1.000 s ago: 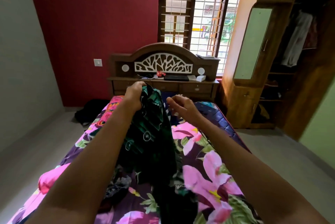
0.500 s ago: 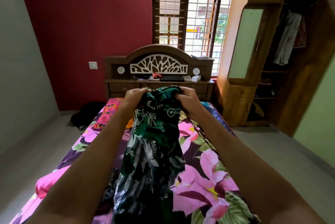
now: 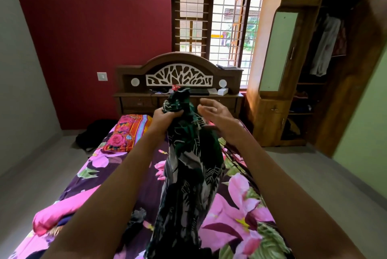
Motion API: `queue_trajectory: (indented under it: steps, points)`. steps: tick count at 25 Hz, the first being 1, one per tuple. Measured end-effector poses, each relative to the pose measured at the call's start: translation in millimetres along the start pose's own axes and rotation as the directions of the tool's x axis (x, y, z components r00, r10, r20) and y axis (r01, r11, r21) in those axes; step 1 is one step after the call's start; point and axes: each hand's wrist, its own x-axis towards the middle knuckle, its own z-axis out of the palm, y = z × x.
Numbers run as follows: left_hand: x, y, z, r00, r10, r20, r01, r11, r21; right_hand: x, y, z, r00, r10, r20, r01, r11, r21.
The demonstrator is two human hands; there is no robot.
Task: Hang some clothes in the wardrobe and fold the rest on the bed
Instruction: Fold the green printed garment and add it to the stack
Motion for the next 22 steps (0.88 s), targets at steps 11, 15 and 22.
queue_trajectory:
  steps: [11, 15, 22]
  points:
    - [8.9, 2.7, -14.0, 0.977, -0.175, 0.122, 0.203, 0.939, -0.279, 20.4, 48.3, 17.5, 0.986, -0.008, -0.164, -0.001, 0.999, -0.053]
    - [-1.6, -20.9, -36.5, 0.996, -0.043, 0.072, 0.040, 0.998, 0.053, 45.1, 21.0, 0.6, 0.941, 0.115, -0.317, -0.048, 0.976, 0.211]
    - [-11.6, -48.7, -25.5, 0.957, -0.085, 0.279, -0.003, 0.954, 0.301, 52.5, -35.5, 2.8, 0.975, 0.061, -0.215, 0.013, 0.944, 0.329]
